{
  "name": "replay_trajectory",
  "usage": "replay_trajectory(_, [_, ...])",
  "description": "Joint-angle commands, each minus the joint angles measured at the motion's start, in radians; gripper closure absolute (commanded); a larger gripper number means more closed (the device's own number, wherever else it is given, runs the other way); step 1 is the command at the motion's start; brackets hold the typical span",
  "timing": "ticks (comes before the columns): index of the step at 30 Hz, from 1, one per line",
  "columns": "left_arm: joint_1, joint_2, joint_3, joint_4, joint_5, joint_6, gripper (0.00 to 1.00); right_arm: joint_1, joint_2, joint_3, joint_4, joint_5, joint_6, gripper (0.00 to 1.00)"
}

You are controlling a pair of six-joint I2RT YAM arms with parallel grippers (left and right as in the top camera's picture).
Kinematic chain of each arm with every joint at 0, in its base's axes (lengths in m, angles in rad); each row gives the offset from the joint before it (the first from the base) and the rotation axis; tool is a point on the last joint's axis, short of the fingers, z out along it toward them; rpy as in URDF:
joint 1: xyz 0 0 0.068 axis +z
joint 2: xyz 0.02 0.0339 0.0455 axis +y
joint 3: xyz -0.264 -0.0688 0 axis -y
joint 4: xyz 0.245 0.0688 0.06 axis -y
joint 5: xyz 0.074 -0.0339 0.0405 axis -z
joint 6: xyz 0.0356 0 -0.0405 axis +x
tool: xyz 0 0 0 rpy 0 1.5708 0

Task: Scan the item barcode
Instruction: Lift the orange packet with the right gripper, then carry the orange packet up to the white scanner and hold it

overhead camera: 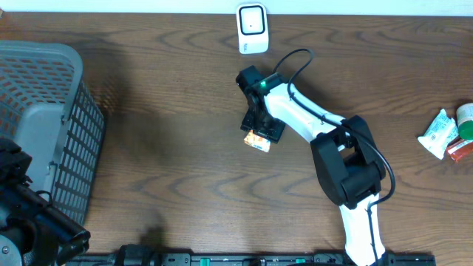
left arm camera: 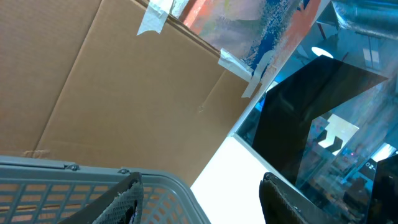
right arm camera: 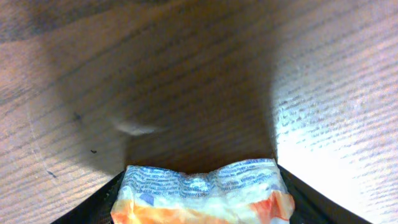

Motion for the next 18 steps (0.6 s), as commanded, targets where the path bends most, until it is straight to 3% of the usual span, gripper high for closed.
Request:
replay_trajectory(1, [-0.002,-0.002,-0.002,0.003,-0.003,-0.004,0.39,-0.036,0.063,0.085,-0.040,0.016,-0.176,0.43])
replay_trajectory(11, [-0.002,-0.002,-0.002,0.003,-0.003,-0.004,0.39,-0.047,0.063,0.484,-0.272,0.145,-0.305,0.43])
replay_trajectory(18, [-0.002,-0.002,-0.002,0.003,-0.003,-0.004,0.39,-0.047,0.063,0.735,-0.331,0.223,-0.365,0.43])
